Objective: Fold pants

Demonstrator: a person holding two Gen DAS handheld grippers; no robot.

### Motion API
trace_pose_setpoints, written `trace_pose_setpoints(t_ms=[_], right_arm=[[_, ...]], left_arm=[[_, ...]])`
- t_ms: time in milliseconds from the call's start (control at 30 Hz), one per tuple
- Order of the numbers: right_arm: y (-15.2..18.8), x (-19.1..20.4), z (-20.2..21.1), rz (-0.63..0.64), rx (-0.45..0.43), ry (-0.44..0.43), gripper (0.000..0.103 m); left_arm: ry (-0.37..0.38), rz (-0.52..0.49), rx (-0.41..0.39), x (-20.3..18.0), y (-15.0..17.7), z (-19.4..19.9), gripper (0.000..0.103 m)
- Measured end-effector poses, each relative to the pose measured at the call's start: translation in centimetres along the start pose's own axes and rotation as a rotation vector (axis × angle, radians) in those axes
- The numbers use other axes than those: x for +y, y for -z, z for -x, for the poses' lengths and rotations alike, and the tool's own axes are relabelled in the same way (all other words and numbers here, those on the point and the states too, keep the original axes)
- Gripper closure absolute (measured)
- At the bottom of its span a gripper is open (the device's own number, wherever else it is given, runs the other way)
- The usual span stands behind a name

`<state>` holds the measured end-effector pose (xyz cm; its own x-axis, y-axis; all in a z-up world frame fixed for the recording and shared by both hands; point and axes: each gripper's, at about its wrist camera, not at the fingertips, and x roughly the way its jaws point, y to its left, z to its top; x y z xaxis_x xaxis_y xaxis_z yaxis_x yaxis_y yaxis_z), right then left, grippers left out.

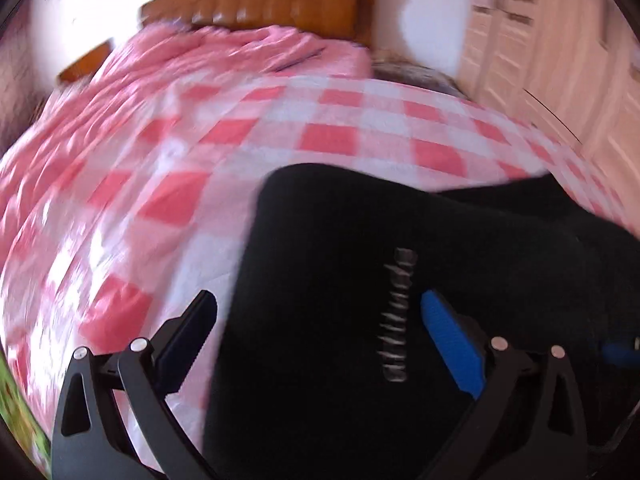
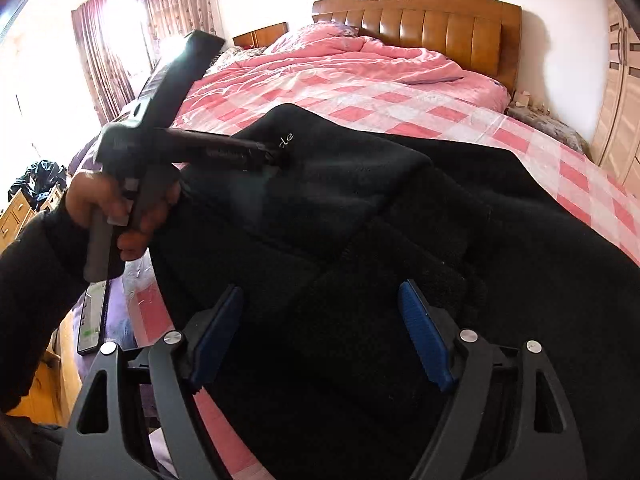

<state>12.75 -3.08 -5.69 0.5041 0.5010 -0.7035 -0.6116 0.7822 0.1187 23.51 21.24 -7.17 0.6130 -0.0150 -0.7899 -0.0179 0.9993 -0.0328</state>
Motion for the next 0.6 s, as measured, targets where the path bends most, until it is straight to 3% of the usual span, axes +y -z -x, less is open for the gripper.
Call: trace_pose_setpoints(t_ms=[100, 367, 600], right_arm=[[0.1, -0.2, 0.0, -0.014, -0.006, -0.009, 0.026], [0.1, 0.3, -0.1, -0.008, -0.005, 0.013, 0.025], [0.1, 0.3, -0.1, -0.009, -0.007, 0.014, 0.025]], left_arm=[[0.039, 0.043, 0.017, 0.9, 0.0, -0.5, 0.001], [-0.022, 0.01, -0.016, -0.1, -0.1, -0.2, 0.001], [-0.014, 0.016, -0.012, 0.1, -0.1, -0.2, 0.001]])
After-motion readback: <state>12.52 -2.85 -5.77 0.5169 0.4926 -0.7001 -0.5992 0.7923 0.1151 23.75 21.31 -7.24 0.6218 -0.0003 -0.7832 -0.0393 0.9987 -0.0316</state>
